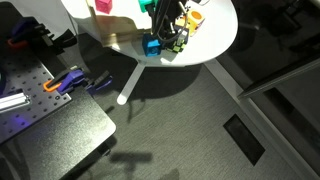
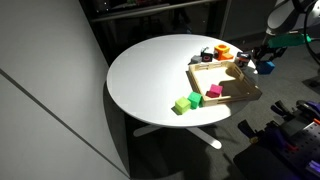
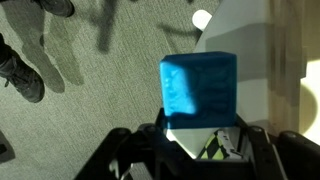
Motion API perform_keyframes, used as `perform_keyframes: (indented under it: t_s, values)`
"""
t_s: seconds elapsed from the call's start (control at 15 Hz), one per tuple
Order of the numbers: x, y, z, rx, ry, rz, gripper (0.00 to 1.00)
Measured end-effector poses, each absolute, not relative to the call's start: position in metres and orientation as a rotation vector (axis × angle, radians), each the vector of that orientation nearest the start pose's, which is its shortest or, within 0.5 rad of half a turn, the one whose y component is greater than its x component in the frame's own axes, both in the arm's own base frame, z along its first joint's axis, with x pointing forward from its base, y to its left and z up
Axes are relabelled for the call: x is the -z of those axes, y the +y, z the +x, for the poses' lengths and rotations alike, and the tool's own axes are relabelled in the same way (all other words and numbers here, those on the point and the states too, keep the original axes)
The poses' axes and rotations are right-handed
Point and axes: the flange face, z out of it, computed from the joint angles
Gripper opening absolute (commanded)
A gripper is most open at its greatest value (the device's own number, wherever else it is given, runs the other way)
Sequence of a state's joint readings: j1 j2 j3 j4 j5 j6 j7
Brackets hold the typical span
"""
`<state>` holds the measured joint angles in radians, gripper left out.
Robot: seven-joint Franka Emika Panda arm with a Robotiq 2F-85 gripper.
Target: Put the blue building block on the table
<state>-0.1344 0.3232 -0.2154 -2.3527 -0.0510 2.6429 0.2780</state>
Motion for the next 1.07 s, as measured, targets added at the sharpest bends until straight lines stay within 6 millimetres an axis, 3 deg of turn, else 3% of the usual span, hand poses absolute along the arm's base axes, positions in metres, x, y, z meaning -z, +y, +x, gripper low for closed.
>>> perform_keyframes:
  t_s: [0.53,0.6,0.67,0.87,1.07]
  values:
    - [-0.182,-0.179,0.502,-0.042,0.852,-3.128,0.33]
    - [-0.18,-0.178,0.505,-0.043,0.836,-3.132,0.83]
    - [-0.178,-0.177,0.508,-0.044,0.817,-3.136,0.83]
    - [-0.173,-0.171,0.513,-0.05,0.758,-3.14,1.0]
    - [-0.172,-0.161,0.516,-0.054,0.676,-3.15,1.0]
